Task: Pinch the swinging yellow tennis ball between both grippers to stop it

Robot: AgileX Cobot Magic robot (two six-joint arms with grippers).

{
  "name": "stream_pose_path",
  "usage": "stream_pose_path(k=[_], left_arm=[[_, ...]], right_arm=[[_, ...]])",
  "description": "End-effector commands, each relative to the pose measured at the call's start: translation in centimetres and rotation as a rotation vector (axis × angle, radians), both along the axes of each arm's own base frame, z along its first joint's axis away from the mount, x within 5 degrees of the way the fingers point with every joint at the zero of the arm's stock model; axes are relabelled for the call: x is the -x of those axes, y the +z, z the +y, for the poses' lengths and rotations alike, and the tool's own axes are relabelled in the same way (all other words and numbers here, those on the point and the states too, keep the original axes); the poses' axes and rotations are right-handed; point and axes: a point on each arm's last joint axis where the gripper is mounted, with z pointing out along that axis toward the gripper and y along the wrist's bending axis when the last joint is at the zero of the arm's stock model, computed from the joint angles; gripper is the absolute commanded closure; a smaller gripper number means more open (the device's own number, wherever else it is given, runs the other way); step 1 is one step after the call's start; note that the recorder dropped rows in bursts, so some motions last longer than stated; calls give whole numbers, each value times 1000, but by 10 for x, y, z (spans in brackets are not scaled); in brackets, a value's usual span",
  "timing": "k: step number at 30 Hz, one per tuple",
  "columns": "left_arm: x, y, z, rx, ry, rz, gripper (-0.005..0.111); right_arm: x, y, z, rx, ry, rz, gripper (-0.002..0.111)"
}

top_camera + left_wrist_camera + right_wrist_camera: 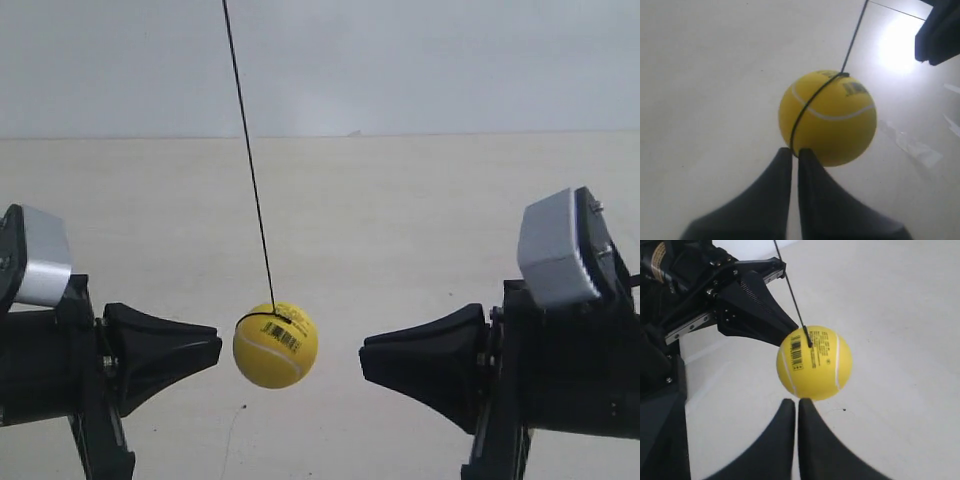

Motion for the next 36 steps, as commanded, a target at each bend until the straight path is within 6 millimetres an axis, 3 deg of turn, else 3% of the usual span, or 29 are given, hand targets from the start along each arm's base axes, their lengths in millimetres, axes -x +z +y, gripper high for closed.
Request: stream_pose_path(k=[1,8,19,36], left_arm=[[-3,-2,-5,52,-33,-31,102],[-5,-10,-7,60,-53,-10,102],[-4,-8,-10,102,-76,-11,102],[-3,-9,-10,96,-88,-12,102]], right_arm=[[-9,-5,5,-4,5,-6,108],[-18,-11,10,6,4,18,108],[-7,-12,24,24,36,-4,108],[-7,-13,25,27,29,-4,108]])
